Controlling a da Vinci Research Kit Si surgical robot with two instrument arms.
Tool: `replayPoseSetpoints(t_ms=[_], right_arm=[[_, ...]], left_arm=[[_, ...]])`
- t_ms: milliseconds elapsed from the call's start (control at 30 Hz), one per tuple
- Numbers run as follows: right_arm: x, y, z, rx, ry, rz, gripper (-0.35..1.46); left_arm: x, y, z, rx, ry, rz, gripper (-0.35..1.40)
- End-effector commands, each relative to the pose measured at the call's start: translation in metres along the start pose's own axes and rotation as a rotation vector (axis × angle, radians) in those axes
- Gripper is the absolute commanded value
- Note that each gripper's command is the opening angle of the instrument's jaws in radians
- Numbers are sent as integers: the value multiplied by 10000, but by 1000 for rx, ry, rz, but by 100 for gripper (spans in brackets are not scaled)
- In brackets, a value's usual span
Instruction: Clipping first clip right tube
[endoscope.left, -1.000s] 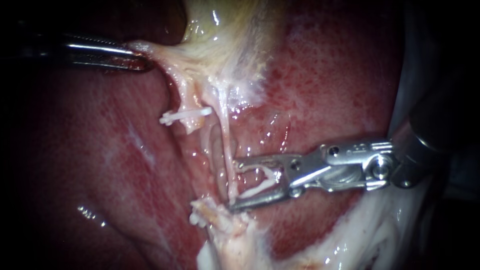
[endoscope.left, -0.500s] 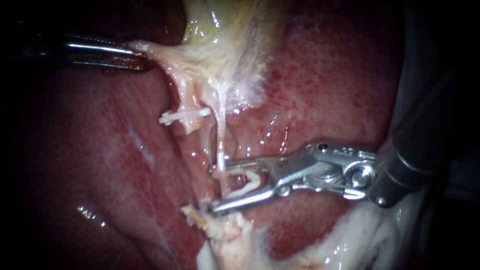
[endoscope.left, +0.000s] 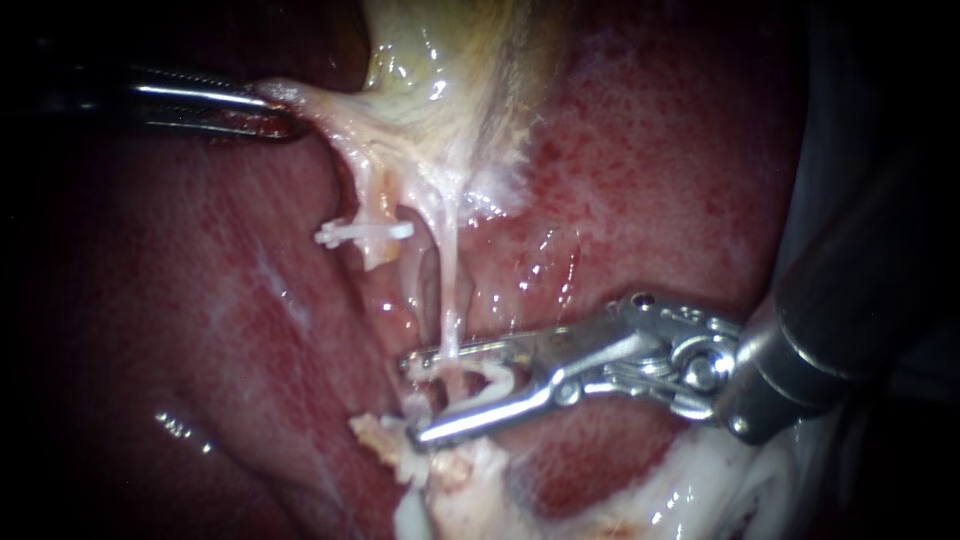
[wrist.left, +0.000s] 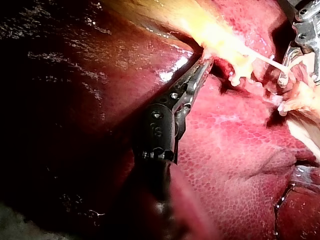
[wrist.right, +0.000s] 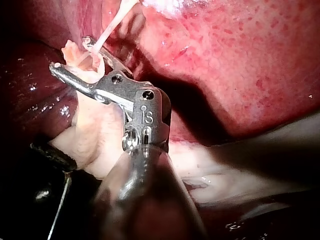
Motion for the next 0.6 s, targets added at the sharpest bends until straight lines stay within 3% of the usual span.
replayPoseSetpoints(t_ms=[33,333,600], right_arm=[[-3,2,1,-1,0,-1,48],[-8,4,3,12,-12,7,45],[-7,1,-1,16,-13,8,27]], left_arm=[[0,0,0,0,0,0,-35],[0,0,0,0,0,0,-35],[0,0,1,0,0,0,-35]])
